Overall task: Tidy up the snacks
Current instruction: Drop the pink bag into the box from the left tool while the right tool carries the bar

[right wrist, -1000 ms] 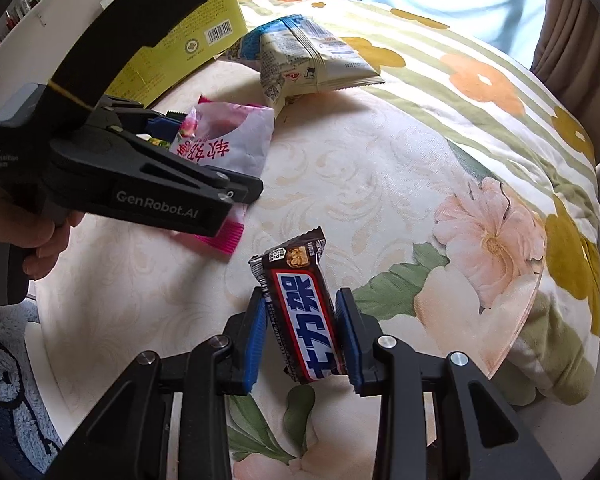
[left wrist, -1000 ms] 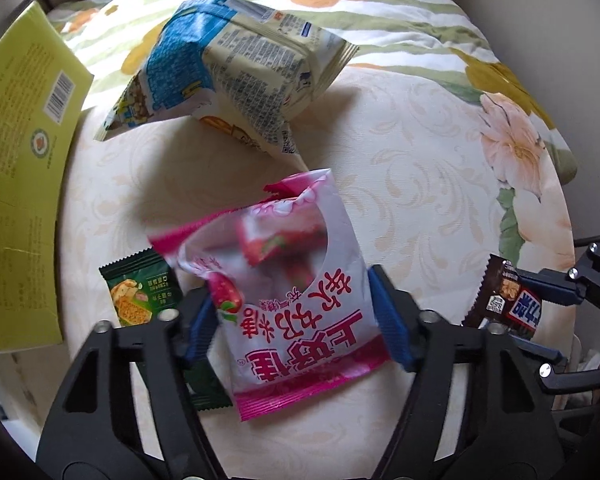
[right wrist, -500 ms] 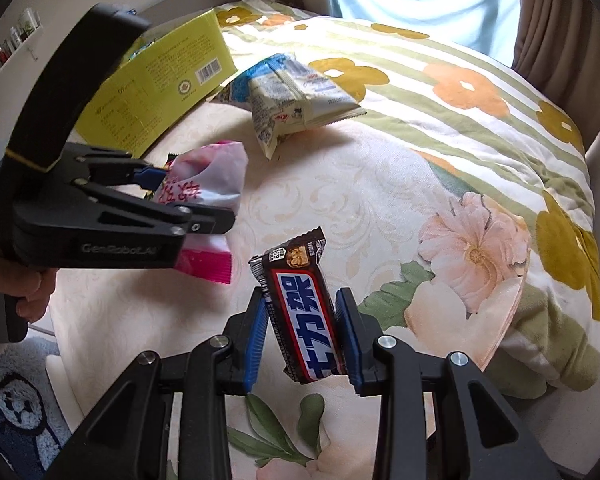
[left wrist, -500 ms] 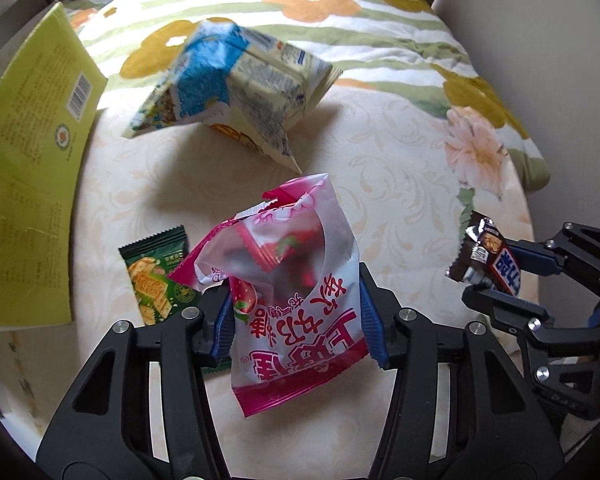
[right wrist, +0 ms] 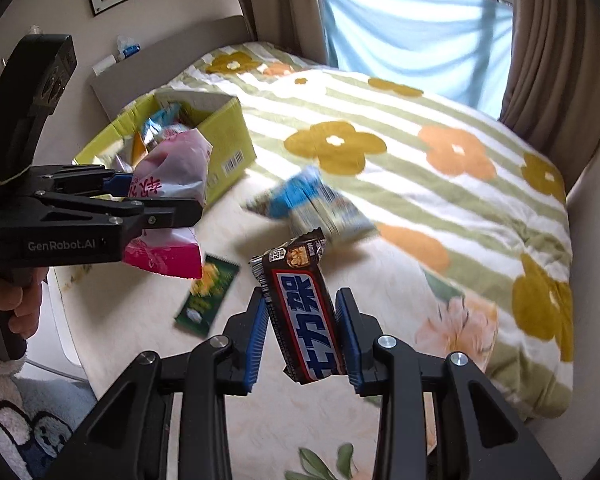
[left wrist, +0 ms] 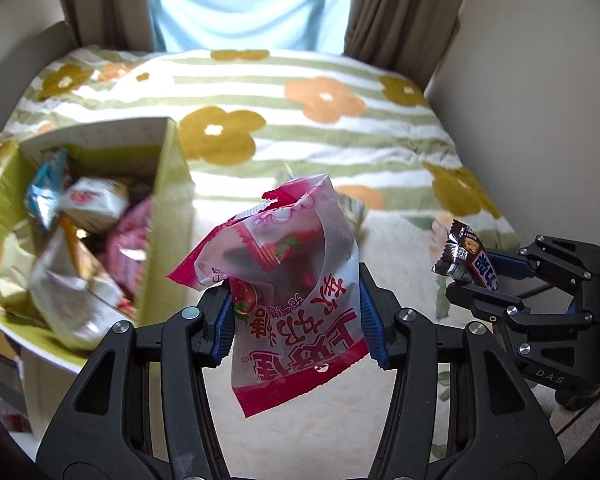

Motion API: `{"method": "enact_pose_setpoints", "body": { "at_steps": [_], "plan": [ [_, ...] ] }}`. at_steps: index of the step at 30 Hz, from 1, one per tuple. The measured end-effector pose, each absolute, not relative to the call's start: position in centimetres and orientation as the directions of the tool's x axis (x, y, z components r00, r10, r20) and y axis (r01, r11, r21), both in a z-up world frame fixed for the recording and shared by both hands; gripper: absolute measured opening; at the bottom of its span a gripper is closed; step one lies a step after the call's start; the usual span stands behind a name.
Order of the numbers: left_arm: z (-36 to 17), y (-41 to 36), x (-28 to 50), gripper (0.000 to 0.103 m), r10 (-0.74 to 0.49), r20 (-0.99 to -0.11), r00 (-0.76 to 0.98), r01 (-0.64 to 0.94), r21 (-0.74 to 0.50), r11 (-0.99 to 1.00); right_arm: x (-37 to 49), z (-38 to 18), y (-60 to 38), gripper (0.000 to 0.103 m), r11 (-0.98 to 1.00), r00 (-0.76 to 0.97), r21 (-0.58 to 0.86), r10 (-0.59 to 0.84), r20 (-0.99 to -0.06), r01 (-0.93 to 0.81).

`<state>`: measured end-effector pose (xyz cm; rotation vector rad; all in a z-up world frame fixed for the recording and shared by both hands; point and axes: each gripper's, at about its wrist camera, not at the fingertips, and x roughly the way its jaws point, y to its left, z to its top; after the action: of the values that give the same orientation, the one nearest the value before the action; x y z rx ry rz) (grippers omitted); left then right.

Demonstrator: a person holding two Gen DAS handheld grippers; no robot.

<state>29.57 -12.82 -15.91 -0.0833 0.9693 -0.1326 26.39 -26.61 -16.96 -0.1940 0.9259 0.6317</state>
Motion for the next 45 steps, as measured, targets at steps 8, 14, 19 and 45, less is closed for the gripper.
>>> {"method": "enact_pose_setpoints", "body": {
  "at_steps": [8,14,19,45],
  "plan": [
    [-11.0,-3.5,30.1,0.049,-0.127,-0.770,0.625,0.048,-0.124,0.991,28.0,-12.8,-18.5,0.032,0.802,0.474,0.131,0.467,-0.747,-0.583],
    [-9.8,4.9,31.6,0.049,-0.085,-0.771,0.631,0.000,-0.110,0.994,29.6,-11.0,-12.0,0.032,0.803,0.475,0.182,0.500,-0.724,-0.568],
    [-10.6,11.5,33.4,0.049,-0.070,-0.790,0.610,-0.026,-0.109,0.994,31.2,-11.3,-7.2,0.032,0.819,0.466,0.226,0.501,-0.730,-0.527],
    [-16.1,20.8,34.4,0.103,-0.151,-0.836,0.528,0.035,-0.156,0.987,33.6,-14.3,2.1,0.032,0.888,0.423,0.295,0.433,-0.796,-0.354]
  ]
}}
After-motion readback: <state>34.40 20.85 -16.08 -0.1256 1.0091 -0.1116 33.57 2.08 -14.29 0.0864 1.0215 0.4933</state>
